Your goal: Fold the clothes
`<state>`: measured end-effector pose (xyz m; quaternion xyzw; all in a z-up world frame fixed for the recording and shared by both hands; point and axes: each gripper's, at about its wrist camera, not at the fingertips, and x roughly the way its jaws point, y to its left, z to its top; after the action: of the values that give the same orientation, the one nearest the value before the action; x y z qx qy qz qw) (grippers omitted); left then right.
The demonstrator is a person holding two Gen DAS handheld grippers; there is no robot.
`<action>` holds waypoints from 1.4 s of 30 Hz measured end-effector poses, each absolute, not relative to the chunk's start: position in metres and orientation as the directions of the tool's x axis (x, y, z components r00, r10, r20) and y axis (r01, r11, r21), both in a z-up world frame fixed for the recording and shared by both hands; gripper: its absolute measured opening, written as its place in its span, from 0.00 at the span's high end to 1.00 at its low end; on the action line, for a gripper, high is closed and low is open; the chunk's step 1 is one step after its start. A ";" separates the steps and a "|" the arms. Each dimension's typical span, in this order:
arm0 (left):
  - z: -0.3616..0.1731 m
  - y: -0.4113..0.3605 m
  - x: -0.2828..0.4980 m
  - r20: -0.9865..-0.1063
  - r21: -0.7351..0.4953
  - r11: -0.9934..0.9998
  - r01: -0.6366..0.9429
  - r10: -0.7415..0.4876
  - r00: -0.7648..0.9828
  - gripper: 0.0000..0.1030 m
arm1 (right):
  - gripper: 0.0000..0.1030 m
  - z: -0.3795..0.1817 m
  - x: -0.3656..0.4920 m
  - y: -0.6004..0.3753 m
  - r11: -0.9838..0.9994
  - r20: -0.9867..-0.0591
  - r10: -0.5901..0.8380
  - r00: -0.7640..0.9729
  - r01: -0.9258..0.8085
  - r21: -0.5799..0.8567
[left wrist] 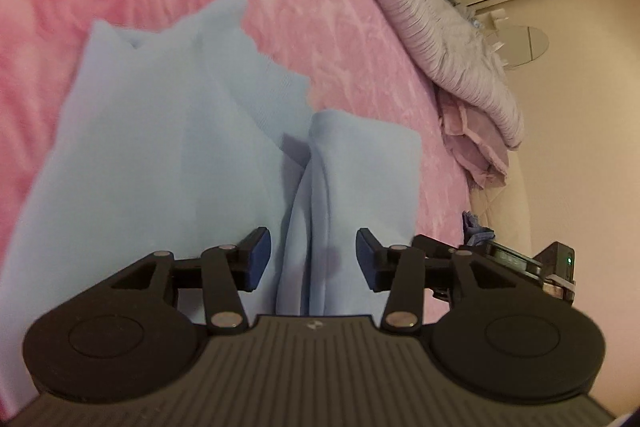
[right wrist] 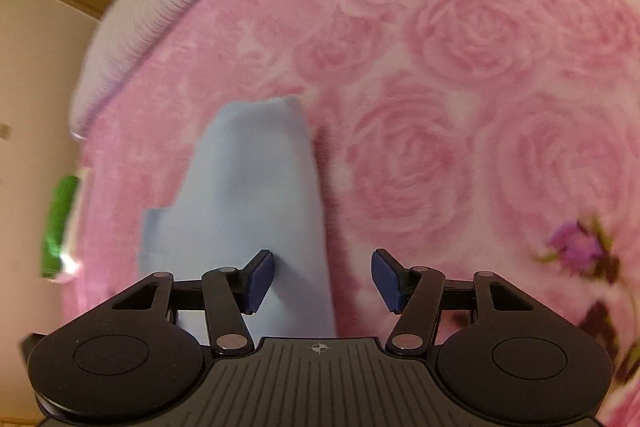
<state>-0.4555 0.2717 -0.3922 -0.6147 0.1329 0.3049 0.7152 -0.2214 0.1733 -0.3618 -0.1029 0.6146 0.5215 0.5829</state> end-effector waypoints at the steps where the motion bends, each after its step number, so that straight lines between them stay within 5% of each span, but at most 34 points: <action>1: -0.394 0.274 -0.452 -0.564 -0.799 0.062 -0.598 0.268 0.781 0.60 | 0.43 -0.363 -0.221 0.184 0.431 -0.834 0.467 -0.293 -0.748 0.504; 5: -0.395 0.283 -0.441 -0.548 -0.808 0.084 -0.583 0.259 0.796 0.70 | 0.43 -0.364 -0.231 0.209 0.389 -0.863 0.421 -0.280 -0.804 0.450; 7: -0.395 0.285 -0.438 -0.543 -0.808 0.106 -0.580 0.248 0.802 0.93 | 0.43 -0.361 -0.239 0.210 0.371 -0.869 0.411 -0.275 -0.820 0.435; 12: -0.364 0.280 -0.461 -0.480 -0.811 0.191 -0.552 0.321 0.816 0.94 | 0.43 -0.355 -0.256 0.198 0.308 -0.834 0.426 -0.351 -0.810 0.498; 17: -0.351 0.282 -0.504 -0.541 -0.747 0.168 -0.643 0.408 0.736 0.94 | 0.43 -0.354 -0.295 0.209 0.240 -0.861 0.416 -0.294 -0.877 0.416; 33: -0.377 0.288 -0.524 -0.558 -0.766 0.096 -0.635 0.389 0.733 0.91 | 0.43 -0.359 -0.322 0.213 0.206 -0.882 0.435 -0.183 -0.933 0.295; 42: -0.374 0.285 -0.526 -0.543 -0.764 0.134 -0.631 0.395 0.741 0.94 | 0.44 -0.359 -0.310 0.203 0.229 -0.862 0.445 -0.244 -0.899 0.373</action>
<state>-0.5264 0.2853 -0.3738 -0.5612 0.1052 0.3438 0.7455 -0.3097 0.2033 -0.3595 -0.2137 0.5313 0.5829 0.5765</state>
